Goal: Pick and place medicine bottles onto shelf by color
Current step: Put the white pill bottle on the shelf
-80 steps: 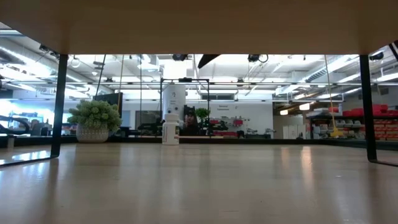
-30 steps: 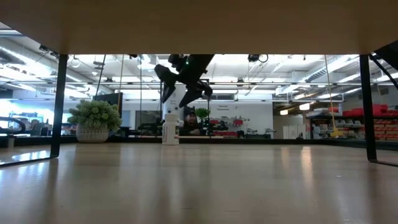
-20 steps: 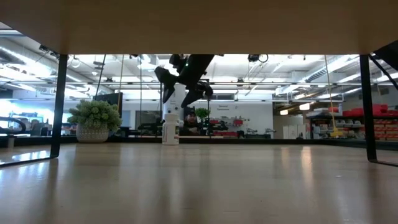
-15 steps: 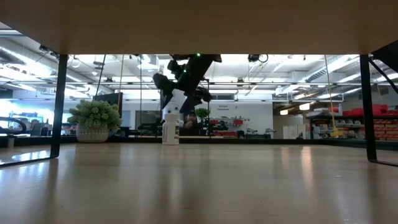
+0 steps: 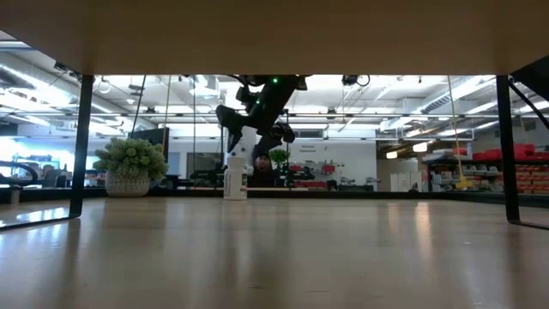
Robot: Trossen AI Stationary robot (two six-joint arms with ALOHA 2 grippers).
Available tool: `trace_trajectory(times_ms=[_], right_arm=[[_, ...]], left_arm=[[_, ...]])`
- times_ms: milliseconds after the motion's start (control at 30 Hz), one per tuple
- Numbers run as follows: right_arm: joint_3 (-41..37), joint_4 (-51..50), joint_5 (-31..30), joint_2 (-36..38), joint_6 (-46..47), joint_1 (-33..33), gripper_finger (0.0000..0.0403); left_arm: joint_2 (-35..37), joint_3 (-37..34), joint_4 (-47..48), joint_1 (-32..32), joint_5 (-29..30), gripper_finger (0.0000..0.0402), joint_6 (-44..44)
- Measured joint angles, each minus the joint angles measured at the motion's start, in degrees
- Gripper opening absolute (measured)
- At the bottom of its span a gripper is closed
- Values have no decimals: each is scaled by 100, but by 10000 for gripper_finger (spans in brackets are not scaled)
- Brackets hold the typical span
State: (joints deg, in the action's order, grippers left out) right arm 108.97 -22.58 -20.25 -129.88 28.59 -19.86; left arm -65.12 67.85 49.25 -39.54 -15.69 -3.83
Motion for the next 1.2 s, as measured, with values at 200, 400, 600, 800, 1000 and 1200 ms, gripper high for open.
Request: trace_trajectory(times_ms=[200,400,600,800,1000,1200], right_arm=[[0,45,209,0,-55,-63,322],[0,27,431,0,-197,-58,317],[0,1,544,0,-310,-63,291],[-2,-20,738,-102,-357,-58,263],[-2,-13,771,-237,-391,-28,242],[2,157,678,-219,-503,-25,234]], left_arm=[[1,0,-4,82,1,165,-5],[0,0,-4,87,3,165,-7],[1,0,-6,87,2,164,-35],[2,0,-4,93,3,165,-119],[31,0,27,91,3,165,-158],[31,4,56,91,2,164,-198]])
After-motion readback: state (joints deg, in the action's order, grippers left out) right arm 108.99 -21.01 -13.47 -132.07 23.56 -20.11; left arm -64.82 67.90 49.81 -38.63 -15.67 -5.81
